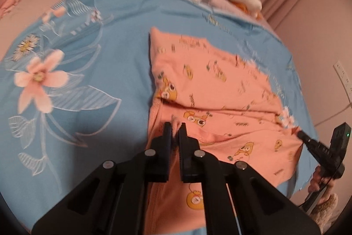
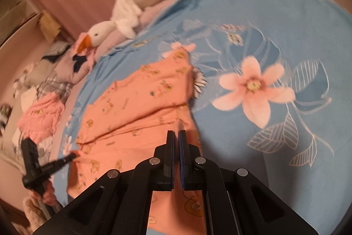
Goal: Fold small clothes
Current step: 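Pinch the folded hem edge with both tools and smooth it flat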
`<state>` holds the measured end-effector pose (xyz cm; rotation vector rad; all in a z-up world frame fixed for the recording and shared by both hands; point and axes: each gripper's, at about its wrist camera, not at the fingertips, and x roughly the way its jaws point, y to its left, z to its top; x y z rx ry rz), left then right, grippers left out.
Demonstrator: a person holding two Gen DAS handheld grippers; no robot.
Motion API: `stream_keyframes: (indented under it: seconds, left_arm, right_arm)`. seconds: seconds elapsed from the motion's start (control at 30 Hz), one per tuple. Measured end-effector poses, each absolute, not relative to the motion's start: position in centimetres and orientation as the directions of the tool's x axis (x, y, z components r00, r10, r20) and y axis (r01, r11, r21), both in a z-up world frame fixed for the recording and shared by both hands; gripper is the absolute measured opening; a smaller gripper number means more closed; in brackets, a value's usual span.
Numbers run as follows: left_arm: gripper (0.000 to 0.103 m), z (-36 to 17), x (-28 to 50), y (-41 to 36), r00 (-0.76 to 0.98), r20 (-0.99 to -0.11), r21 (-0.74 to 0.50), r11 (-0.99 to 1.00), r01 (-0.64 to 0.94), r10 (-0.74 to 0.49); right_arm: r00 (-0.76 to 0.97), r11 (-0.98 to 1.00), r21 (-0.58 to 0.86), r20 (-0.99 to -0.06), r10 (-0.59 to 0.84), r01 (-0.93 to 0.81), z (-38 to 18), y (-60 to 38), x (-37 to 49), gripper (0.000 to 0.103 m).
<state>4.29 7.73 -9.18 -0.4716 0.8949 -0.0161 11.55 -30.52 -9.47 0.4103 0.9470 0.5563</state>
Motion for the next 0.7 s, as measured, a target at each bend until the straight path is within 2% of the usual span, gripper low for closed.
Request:
stream_keyframes:
  seconds: [0.1, 0.23, 0.33, 0.37, 0.5, 0.7]
  left_arm:
    - [0.005, -8.7, 2.8, 7.8, 0.63, -0.755, -0.385, 0.901, -0.201, -0.182]
    - [0.005, -8.9, 1.6, 7.4, 0.608, -0.776, -0.356, 0.913, -0.2, -0.169]
    - [0.005, -9.1, 1.2, 7.2, 0.605, -0.778, -0.356, 0.911, -0.207, -0.166]
    - [0.005, -9.3, 1.2, 7.3, 0.605, -0.779, -0.356, 0.91, -0.213, -0.163]
    - [0.005, -9.7, 1.1, 7.5, 0.593, -0.789, -0.36, 0.903, -0.233, -0.162]
    - [0.006, -9.8, 1.2, 7.4, 0.592, -0.788, -0.365, 0.902, -0.232, -0.167]
  right_arm:
    - [0.423, 0.765, 0.526, -0.638, 0.644, -0.372, -8.7, -28.3, 10.2, 0.005]
    - [0.322, 0.749, 0.475, -0.697, 0.641, -0.462, -9.5, -24.7, 8.6, 0.005]
    - [0.273, 0.749, 0.445, -0.738, 0.617, -0.491, -10.4, -23.4, 7.8, 0.01]
    - [0.272, 0.752, 0.442, -0.742, 0.613, -0.489, -10.5, -23.5, 7.6, 0.013]
    - [0.291, 0.752, 0.462, -0.723, 0.626, -0.469, -9.6, -25.0, 7.2, 0.043]
    - [0.353, 0.789, 0.405, -0.732, 0.582, -0.461, -8.7, -26.8, 7.5, 0.045]
